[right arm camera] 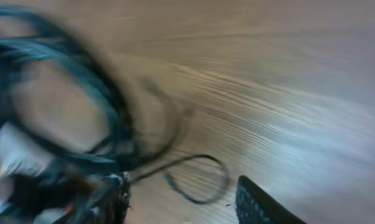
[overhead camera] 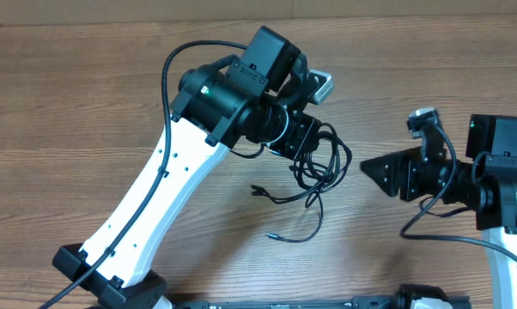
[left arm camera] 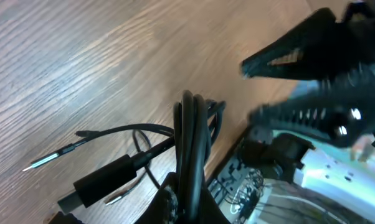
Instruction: Untangle cables
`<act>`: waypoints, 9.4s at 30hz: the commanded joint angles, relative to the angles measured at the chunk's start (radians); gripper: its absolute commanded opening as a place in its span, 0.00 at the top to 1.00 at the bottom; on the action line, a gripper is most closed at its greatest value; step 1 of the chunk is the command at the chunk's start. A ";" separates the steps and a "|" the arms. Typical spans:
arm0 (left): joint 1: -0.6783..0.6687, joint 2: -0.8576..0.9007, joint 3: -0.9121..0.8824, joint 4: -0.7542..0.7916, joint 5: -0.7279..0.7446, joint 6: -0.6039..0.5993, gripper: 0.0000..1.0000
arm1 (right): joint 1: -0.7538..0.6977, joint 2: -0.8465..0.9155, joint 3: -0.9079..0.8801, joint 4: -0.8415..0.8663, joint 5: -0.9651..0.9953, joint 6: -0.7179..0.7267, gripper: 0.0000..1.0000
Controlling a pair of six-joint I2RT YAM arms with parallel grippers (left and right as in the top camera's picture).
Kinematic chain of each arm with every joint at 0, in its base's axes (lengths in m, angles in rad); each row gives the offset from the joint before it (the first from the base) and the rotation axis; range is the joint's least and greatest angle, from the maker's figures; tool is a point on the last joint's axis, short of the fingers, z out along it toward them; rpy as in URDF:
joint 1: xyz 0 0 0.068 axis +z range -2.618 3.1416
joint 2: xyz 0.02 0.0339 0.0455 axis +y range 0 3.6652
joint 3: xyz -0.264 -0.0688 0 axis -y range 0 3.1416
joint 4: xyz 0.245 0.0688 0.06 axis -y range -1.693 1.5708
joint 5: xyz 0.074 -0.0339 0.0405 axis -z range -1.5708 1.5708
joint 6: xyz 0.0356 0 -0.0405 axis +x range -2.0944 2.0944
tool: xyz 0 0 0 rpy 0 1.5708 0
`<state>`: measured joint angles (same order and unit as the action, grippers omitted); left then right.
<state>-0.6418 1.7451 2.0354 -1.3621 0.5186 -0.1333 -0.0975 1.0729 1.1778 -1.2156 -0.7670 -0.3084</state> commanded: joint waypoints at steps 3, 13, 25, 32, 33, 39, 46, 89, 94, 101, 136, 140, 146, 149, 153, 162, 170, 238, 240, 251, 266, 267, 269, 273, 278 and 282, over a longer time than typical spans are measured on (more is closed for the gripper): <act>-0.014 -0.032 0.015 0.006 0.194 0.150 0.96 | 0.000 -0.001 0.000 0.005 -0.264 -0.196 0.46; -0.013 -0.032 0.015 0.013 0.203 0.156 0.96 | 0.000 -0.001 0.000 0.005 -0.263 -0.195 0.95; 0.006 -0.032 0.015 -0.026 -0.177 -0.230 0.96 | 0.000 -0.001 0.000 0.006 -0.263 -0.190 0.96; 0.009 -0.032 0.015 -0.043 -0.178 -0.226 0.96 | 0.000 -0.001 0.000 0.030 -0.204 -0.095 0.96; 0.010 -0.032 0.015 -0.043 -0.177 -0.225 0.96 | 0.000 -0.001 0.000 0.048 -0.113 -0.005 0.96; 0.005 -0.032 0.015 0.013 0.002 -0.142 0.96 | 0.000 -0.001 0.000 0.056 0.027 0.073 0.66; 0.005 -0.032 0.015 0.043 0.079 -0.098 0.96 | 0.000 0.014 0.000 0.059 0.057 0.073 0.64; -0.026 -0.032 0.015 0.066 -0.020 -0.162 0.96 | 0.000 0.044 0.000 0.081 0.018 0.028 0.66; -0.032 -0.032 0.015 0.088 0.026 -0.162 0.96 | 0.000 0.044 0.000 0.081 0.018 0.028 0.66; -0.055 -0.032 0.015 0.091 0.026 -0.158 0.96 | 0.000 0.044 0.000 0.082 0.018 0.028 0.66; -0.166 -0.032 0.015 -0.052 0.137 0.127 0.96 | 0.000 0.104 0.000 0.137 0.104 0.145 0.64; -0.163 -0.032 0.015 -0.051 0.119 0.127 0.96 | 0.000 0.108 0.000 0.130 0.095 0.145 0.65; -0.148 -0.032 0.015 -0.056 -0.057 0.048 0.96 | 0.000 0.101 0.000 0.095 0.091 0.144 0.66; -0.110 -0.032 0.015 -0.064 -0.058 0.051 0.96 | 0.000 0.079 0.000 0.084 0.007 0.089 0.65; -0.053 -0.032 0.015 -0.081 0.018 0.132 0.96 | 0.000 0.027 0.000 0.074 -0.154 -0.064 0.62; -0.041 -0.032 0.015 -0.087 0.268 0.374 0.96 | 0.000 0.014 0.000 -0.032 -0.371 -0.405 0.55; -0.038 -0.032 0.015 -0.132 0.257 0.392 0.96 | 0.000 0.014 0.000 -0.032 -0.292 -0.403 0.44; -0.013 -0.032 0.015 0.029 0.337 0.133 0.96 | 0.000 0.023 0.000 0.085 0.030 0.010 0.33; -0.013 -0.032 0.015 0.032 0.320 0.133 0.96 | 0.000 0.023 0.000 0.085 0.030 0.010 0.33; -0.013 -0.032 0.015 0.028 0.100 0.026 0.96 | 0.000 0.023 0.000 -0.035 -0.221 -0.275 0.33; -0.014 -0.032 0.015 0.036 0.256 0.096 0.96 | 0.000 0.023 0.000 -0.022 -0.267 -0.296 0.96; -0.014 -0.032 0.015 0.036 0.256 0.096 0.96 | 0.000 0.023 0.000 -0.028 -0.267 -0.296 0.96; -0.013 -0.032 0.015 0.036 0.253 0.096 0.96 | 0.000 0.023 0.000 -0.033 -0.267 -0.296 0.96; -0.013 -0.032 0.015 0.035 0.090 -0.002 0.96 | 0.000 0.023 0.000 -0.034 -0.267 -0.296 0.96; -0.012 -0.032 0.015 0.010 -0.202 -0.224 0.96 | 0.000 0.023 0.000 -0.036 -0.268 -0.304 0.96; -0.012 -0.032 0.015 0.008 -0.204 -0.223 0.96 | 0.000 0.023 0.000 -0.053 -0.304 -0.355 0.96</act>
<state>-0.6548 1.7428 2.0354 -1.3575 0.3496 -0.3229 -0.0975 1.0996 1.1778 -1.2675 -1.0332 -0.6270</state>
